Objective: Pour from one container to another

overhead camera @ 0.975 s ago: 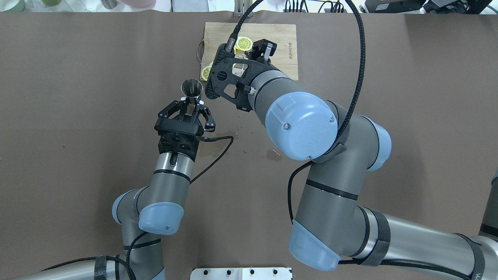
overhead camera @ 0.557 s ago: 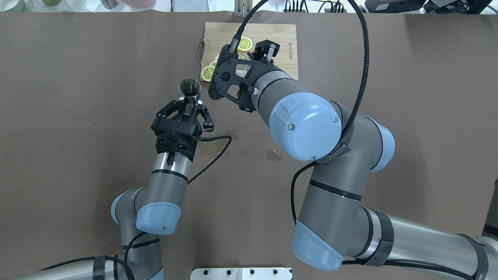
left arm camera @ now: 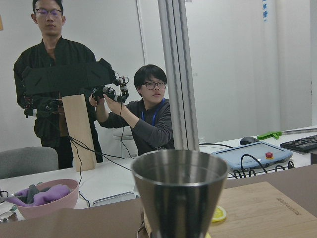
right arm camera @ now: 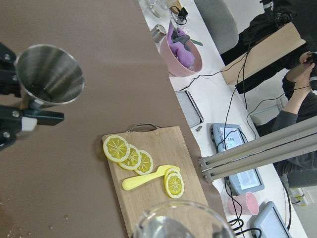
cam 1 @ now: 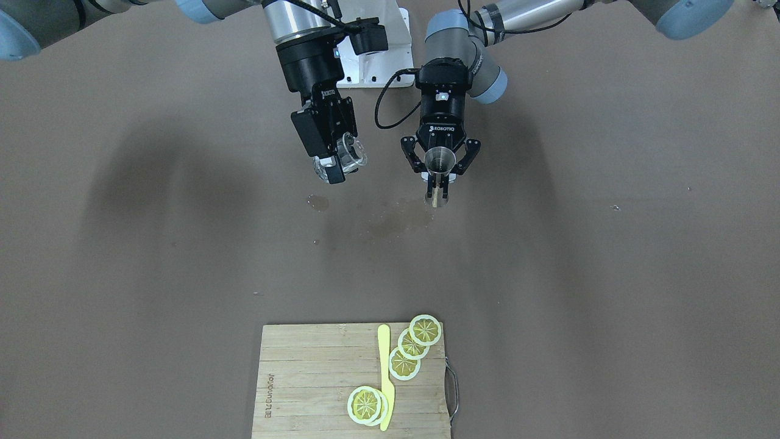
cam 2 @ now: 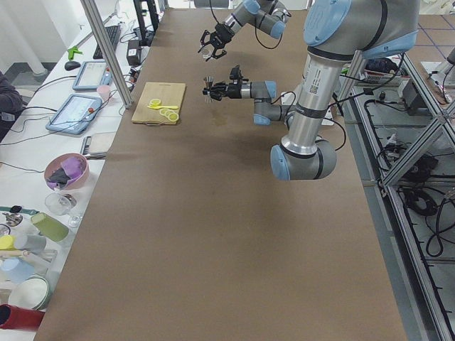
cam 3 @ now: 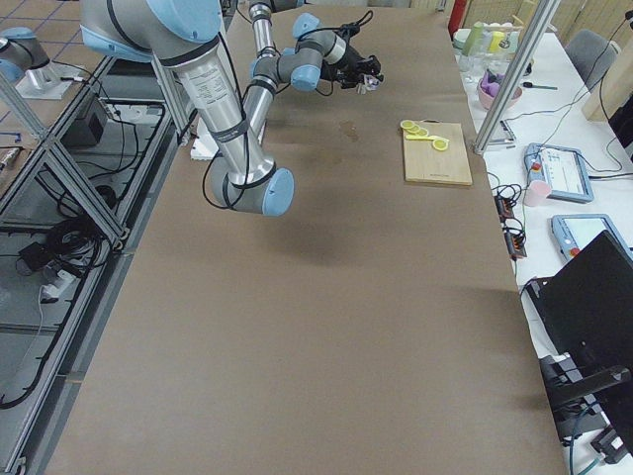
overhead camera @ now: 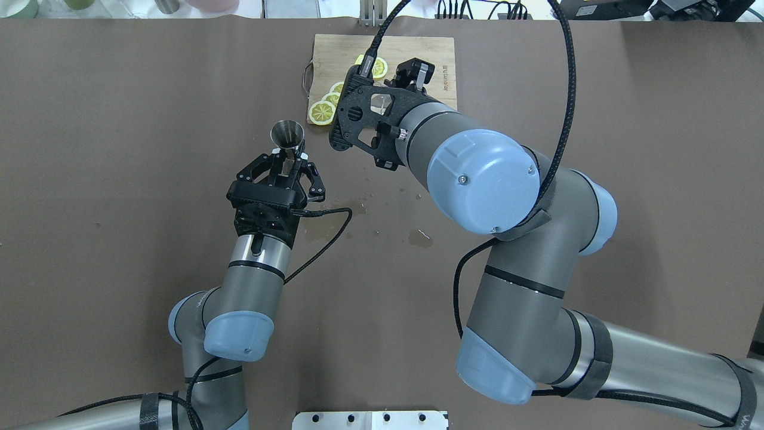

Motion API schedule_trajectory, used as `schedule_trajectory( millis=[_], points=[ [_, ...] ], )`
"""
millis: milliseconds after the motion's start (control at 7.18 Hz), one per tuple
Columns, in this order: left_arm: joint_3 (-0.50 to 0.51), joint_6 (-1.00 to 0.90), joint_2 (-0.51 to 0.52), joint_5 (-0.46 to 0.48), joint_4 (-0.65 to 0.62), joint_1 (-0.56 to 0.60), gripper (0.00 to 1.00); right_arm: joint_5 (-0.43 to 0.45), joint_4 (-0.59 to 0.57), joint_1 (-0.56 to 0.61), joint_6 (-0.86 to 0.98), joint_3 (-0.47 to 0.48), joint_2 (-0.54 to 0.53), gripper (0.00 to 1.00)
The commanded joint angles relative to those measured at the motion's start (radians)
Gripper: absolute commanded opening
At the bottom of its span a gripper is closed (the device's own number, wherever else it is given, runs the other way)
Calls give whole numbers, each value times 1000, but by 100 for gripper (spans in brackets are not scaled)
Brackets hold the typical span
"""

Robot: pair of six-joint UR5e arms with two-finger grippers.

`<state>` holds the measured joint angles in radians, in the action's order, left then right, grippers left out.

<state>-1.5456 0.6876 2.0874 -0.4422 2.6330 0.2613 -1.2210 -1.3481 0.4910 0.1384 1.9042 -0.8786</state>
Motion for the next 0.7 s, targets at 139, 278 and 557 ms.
schedule_trajectory(
  millis=[139, 278, 557],
  points=[
    [-8, 1, -30, -16, 31, 4, 0, -11, 40, 8, 17, 6, -29, 0],
    [-10, 3, -47, -23, 50, 10, 0, -8, 38, 12, 20, 24, -31, 0],
    [-24, 3, -85, -46, 76, 16, 0, -8, 29, 35, 23, 79, -71, 0]
  ],
)
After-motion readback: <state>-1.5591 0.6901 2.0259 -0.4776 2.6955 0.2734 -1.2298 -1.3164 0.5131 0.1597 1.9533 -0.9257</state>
